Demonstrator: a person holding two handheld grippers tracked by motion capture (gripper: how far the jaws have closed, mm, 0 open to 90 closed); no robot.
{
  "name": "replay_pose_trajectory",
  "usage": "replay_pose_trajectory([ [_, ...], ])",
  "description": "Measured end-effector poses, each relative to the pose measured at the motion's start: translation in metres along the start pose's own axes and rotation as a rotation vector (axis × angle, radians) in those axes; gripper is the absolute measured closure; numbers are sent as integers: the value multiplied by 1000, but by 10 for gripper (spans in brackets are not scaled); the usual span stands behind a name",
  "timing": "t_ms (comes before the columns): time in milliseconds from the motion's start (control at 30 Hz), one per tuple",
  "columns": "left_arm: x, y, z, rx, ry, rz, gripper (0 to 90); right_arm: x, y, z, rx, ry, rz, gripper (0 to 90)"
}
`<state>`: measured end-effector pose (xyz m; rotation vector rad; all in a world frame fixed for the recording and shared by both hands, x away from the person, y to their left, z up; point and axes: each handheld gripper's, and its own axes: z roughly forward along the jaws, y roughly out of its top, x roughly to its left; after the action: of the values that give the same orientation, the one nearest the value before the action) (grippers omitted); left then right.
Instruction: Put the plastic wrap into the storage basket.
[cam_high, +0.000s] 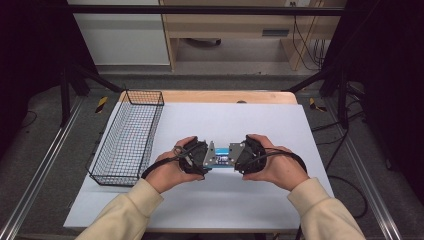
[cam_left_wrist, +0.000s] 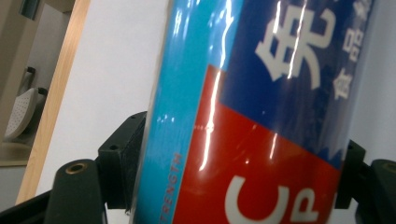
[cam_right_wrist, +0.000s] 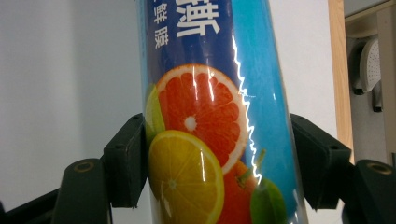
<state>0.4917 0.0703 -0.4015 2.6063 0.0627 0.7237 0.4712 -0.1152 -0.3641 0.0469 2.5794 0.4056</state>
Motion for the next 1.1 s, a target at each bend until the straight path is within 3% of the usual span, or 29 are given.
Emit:
replay_pose_trajectory([
  [100, -1, -1, 0, 15, -11, 18, 277, 2, 2, 1, 0, 10, -6, 299],
  [400, -9, -6, -8, -8, 28, 1, 283, 3, 5, 3, -19, 11, -13, 295],
  [500, -12, -9, -12, 2, 35, 20, 286, 5, 6, 5, -24, 12, -9, 288],
  [533, -12, -9, -13, 6, 35, 21, 287, 6, 7, 6, -21, 12, -5, 253],
  [567, -13, -10, -14, 13, 32, 27, 293, 6, 9, 7, -5, -23, -9, 113],
  [633, -14, -11, -15, 21, 37, 30, 295, 5, 9, 8, 6, -26, -3, 74],
  [700, -16, -14, -14, 25, 42, 34, 297, 4, 5, 4, 1, -55, 10, 103],
  [833, -15, -19, -10, 16, 31, 20, 300, 4, -10, -2, -30, -51, 25, 99],
  [1100, -16, -22, -6, 21, 38, 10, 304, 5, -30, -9, -25, -62, 62, 80],
])
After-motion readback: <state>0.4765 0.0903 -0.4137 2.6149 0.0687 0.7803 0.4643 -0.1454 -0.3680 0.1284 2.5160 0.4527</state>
